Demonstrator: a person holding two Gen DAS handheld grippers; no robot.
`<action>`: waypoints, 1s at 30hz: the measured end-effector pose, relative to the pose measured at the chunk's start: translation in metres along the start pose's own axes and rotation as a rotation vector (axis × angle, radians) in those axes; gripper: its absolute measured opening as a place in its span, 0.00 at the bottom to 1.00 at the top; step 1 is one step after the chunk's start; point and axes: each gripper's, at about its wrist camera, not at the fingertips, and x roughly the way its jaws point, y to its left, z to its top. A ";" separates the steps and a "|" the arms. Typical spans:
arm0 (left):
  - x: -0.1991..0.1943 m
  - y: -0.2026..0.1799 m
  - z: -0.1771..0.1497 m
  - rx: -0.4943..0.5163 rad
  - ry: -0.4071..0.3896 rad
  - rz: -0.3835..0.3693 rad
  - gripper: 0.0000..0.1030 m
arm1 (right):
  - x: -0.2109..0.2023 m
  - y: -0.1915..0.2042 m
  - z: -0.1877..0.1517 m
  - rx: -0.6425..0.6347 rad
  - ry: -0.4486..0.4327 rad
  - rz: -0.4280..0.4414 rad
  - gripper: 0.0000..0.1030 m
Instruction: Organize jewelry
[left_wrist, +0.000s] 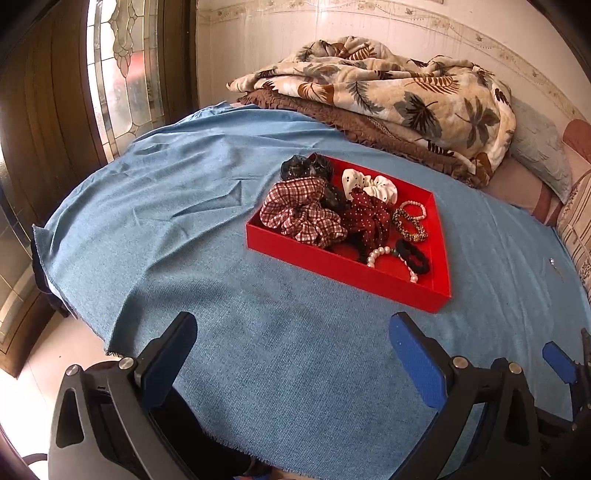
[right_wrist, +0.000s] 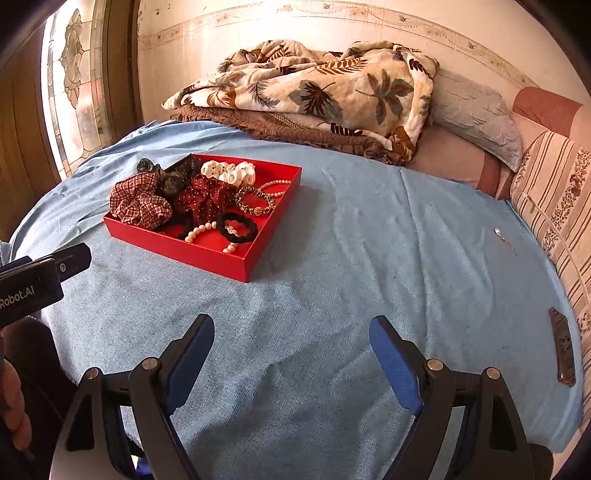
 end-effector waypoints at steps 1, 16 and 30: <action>0.001 -0.001 -0.001 0.005 0.005 0.001 1.00 | 0.001 0.000 -0.001 0.003 0.003 0.001 0.87; 0.010 0.000 -0.003 0.004 0.025 0.017 1.00 | 0.009 0.000 -0.005 0.012 0.030 0.011 0.87; 0.014 0.002 -0.003 -0.005 0.031 -0.021 1.00 | 0.011 0.005 -0.005 0.000 0.031 0.006 0.87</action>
